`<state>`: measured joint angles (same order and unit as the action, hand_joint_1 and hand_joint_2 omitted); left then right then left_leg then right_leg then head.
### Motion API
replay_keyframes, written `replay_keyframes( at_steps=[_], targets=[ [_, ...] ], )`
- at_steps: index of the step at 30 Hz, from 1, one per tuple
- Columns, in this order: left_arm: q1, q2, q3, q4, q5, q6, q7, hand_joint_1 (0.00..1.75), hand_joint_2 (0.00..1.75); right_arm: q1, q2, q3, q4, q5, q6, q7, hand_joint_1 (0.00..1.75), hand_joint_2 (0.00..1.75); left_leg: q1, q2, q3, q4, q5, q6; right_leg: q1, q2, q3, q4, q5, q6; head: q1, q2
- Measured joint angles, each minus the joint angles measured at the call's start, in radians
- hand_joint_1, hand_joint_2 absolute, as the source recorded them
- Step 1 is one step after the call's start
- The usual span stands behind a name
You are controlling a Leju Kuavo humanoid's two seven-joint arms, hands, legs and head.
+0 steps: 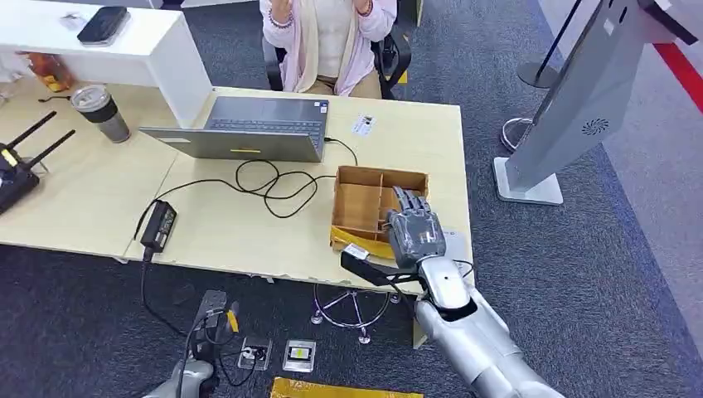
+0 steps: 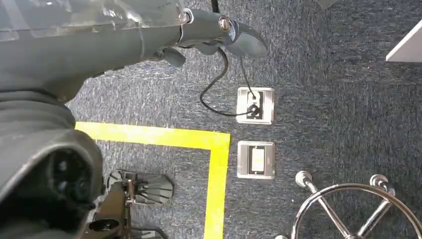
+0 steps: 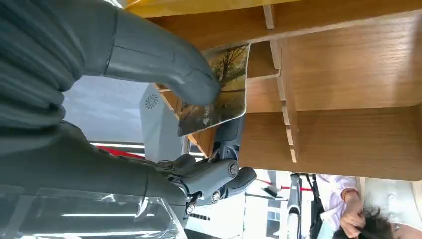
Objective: Pass the card to the sensor for recognition and then transmit it.
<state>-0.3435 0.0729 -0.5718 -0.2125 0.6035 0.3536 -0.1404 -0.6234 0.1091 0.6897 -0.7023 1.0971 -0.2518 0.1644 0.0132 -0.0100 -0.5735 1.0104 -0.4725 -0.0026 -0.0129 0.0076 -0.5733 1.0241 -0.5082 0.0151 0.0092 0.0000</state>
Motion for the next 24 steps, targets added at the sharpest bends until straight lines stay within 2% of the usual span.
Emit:
replay_keyframes(
  at_steps=[24],
  targets=[
    [0.0, -0.001, 0.001, 0.0, 0.01, 0.033, 0.007, 0.0, 0.0, -0.002, 0.03, -0.007, 0.019, -0.009, 0.019, -0.012, 1.75, 1.75, 0.0, 0.0, 0.0, 0.0, 0.0, 0.0, 0.0, 0.0, 0.0, 0.0, 0.0, 0.0, 0.0, 0.0]
  ],
)
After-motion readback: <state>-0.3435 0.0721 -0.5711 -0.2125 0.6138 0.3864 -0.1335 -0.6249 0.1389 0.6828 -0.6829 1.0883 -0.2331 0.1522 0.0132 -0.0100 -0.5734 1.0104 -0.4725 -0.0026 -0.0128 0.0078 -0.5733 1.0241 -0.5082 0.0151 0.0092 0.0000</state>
